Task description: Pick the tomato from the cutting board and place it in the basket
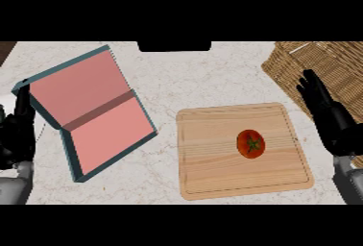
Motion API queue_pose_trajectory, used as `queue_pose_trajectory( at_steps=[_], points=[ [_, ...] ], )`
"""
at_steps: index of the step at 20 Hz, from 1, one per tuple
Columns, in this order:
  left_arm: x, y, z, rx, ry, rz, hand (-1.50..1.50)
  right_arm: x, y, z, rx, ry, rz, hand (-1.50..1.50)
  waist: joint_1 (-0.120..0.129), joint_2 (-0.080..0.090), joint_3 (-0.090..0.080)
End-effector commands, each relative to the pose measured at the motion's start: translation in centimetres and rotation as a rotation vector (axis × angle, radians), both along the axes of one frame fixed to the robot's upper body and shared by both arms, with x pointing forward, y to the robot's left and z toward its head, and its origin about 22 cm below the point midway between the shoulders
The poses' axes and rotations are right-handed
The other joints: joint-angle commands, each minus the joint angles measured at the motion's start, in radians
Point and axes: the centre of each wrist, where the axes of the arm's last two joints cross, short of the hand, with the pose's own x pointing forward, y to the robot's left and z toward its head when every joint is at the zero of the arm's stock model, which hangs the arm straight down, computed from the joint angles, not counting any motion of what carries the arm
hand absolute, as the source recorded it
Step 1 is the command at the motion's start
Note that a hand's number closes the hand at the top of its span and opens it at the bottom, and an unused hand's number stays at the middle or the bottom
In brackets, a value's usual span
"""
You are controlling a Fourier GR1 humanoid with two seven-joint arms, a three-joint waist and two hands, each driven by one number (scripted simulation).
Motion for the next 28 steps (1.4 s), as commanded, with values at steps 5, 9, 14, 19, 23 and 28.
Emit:
queue_pose_trajectory(
  at_steps=[5,9,14,19,23,28],
  points=[
    [0.1,-3.6,-2.3,-0.082,0.175,-0.187,0.00,1.0,0.9,-0.1,0.375,-0.370,0.316,1.50,0.016,0.007,0.020],
    [0.5,-4.2,-2.2,-0.139,0.241,-0.228,0.00,0.5,6.6,3.7,0.546,-0.782,0.630,1.50,0.000,-0.007,0.022],
    [1.6,-4.3,-1.1,-0.140,0.274,-0.252,0.00,-3.2,7.2,-1.9,0.311,-0.926,0.361,-1.50,-0.013,-0.006,0.011],
    [-0.2,-2.7,-2.3,-0.147,0.293,-0.216,0.00,-5.0,-0.7,-0.8,-0.204,-0.769,0.128,-1.50,-0.037,-0.016,0.004],
    [0.0,-2.6,-1.2,-0.146,0.297,-0.230,0.00,-6.7,-6.4,1.8,-0.568,-0.642,0.164,-1.50,-0.041,-0.017,0.004],
    [0.5,-2.6,-0.6,-0.146,0.298,-0.219,0.00,-9.1,-7.3,4.9,-0.779,-0.410,0.402,-1.50,-0.036,-0.016,0.004]
  ],
)
